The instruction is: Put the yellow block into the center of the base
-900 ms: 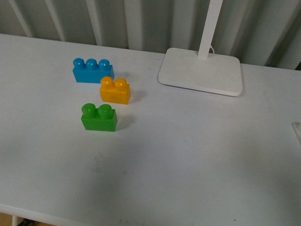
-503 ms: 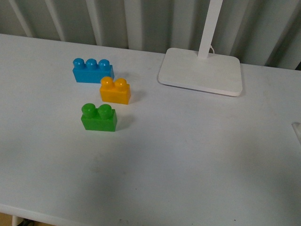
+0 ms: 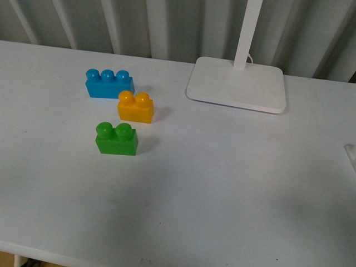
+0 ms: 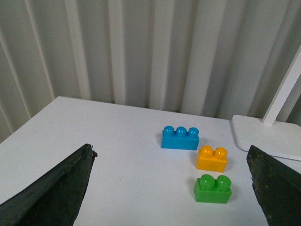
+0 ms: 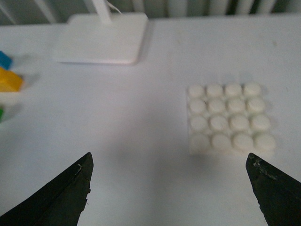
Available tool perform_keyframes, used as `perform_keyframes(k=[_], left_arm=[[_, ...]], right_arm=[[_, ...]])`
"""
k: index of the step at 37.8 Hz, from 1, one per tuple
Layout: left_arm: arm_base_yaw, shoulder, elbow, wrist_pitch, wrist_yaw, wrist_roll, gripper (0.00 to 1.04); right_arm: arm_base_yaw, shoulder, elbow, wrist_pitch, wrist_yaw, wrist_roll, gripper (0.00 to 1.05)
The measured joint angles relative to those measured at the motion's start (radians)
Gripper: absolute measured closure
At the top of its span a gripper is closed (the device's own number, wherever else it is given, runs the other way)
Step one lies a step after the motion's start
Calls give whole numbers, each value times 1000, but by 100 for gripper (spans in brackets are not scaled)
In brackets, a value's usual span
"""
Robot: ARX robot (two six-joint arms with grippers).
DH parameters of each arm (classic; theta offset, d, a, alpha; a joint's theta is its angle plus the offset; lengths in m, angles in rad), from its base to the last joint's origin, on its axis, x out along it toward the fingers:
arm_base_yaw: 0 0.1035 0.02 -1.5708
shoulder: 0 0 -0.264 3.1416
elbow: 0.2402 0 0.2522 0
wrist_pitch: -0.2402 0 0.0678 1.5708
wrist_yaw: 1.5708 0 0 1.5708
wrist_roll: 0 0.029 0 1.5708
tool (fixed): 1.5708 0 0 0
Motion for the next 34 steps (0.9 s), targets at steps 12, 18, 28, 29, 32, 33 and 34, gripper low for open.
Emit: perform_keyframes(k=[12,18,28,29,32,33,34], left_arm=[[0,0,0,0,-1,0,6],[0,0,0,0,-1,0,6],[0,0,0,0,-1,0,6],[0,0,0,0,-1,0,6],[0,0,0,0,-1,0,6],[0,0,0,0,-1,0,6],[0,0,0,0,-1,0,6]], right_arm=[[-330,704,176,420,-124,-124,9],[-351,1007,276,549,-136,-178,9],[-314,1426,423,626,-96,-280,9],[-312,1442,429,623,-93,-281,9],[-304,1489,447,618,-89,-280,9],[-301,1508,455,618,-84,-278,9],[-299,1519,461,618,-80,-276,9]])
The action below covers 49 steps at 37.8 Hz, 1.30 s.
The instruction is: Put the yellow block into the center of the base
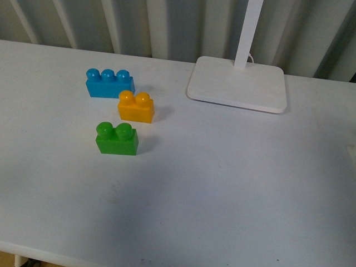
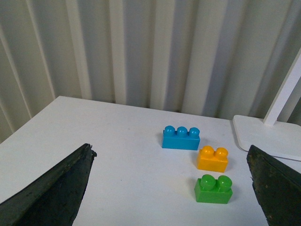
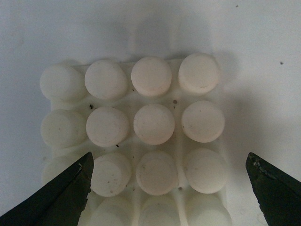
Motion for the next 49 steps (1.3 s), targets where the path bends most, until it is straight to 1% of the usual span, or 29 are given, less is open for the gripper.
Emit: perform_keyframes(k=[5,12,15,24,25,29,33,36,40,45,49], left_arm=[[0,0,0,0,0,0,6],[0,0,0,0,0,0,6],[0,0,0,0,0,0,6],[0,0,0,0,0,0,6],[0,0,0,0,0,0,6],[0,0,0,0,0,0,6],[0,0,0,0,0,0,6],[0,0,0,0,0,0,6],[0,0,0,0,0,0,6],[0,0,0,0,0,0,6],[0,0,0,0,0,0,6]], right_arm=[[15,77,38,-2,5,22,9],[47,93,47,-5,18,29,9],[84,84,32,1,43,51,9],[215,62,-8,18,65,104,9],[253,61,-13,22,74,126,9],[338,60,-17,28,99,177,9],[443,61,-13,33,137,271,9],[539,72,10,29,176,356,9],[605,88,36,19,202,419,9],[725,132,115,-14,262,528,9],[787,164,175,-45,281,613,9]])
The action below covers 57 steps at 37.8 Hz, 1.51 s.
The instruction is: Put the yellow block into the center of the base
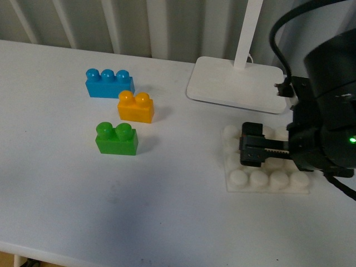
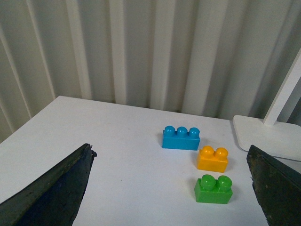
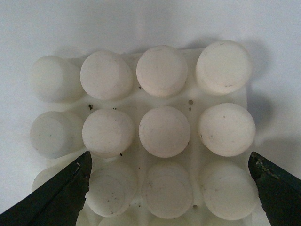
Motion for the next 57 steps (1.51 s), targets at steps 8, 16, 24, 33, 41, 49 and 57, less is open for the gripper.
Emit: perform_keyframes(k=[8,16,24,33,41,49,57], left_arm=[[0,0,0,0,0,0,6],[0,0,0,0,0,0,6],[0,0,0,0,0,0,6],[0,0,0,0,0,0,6],[0,0,0,0,0,0,6],[0,0,0,0,0,0,6],[0,0,0,0,0,0,6]], right_arm=[[108,53,105,-58,25,116,9],[140,87,177,-85,30,193,9],[150,106,214,-84,24,261,9],[140,93,199,-46,3,294,9],[97,-4,113,10,-3,284,9],[-44,-276,-57,68,-19,187,9],[-228,-625,-205,69,-114,48,9]])
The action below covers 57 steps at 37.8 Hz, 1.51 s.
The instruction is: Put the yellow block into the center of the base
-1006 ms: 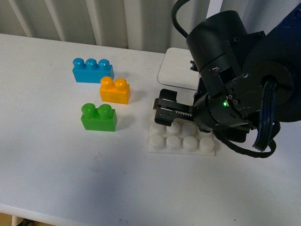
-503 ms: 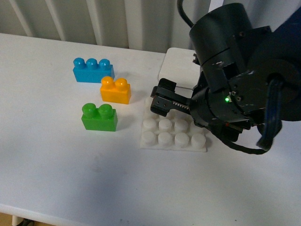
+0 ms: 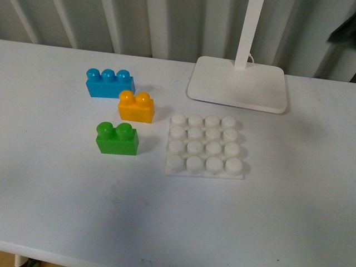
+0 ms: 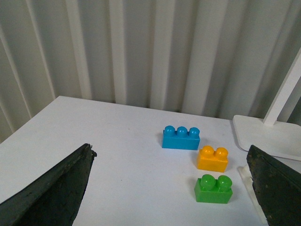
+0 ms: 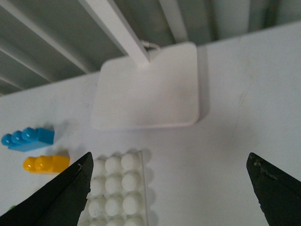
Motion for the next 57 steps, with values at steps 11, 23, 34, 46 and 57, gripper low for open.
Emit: perform_keyframes(k=[11,23,34,46,57], left_arm=[[0,0,0,0,0,0,6],[0,0,0,0,0,0,6],[0,0,0,0,0,0,6],[0,0,0,0,0,0,6],[0,0,0,0,0,0,6]], right_arm=[[-132,-373,-348,501,60,-400,58],[-132,-572,-503,434,57,-437,104],[-132,-763,-585,335,56,-437,104],[-132,-953,-615,182,56,-438,104],[-132,-1099,-615,38,56,-438,104]])
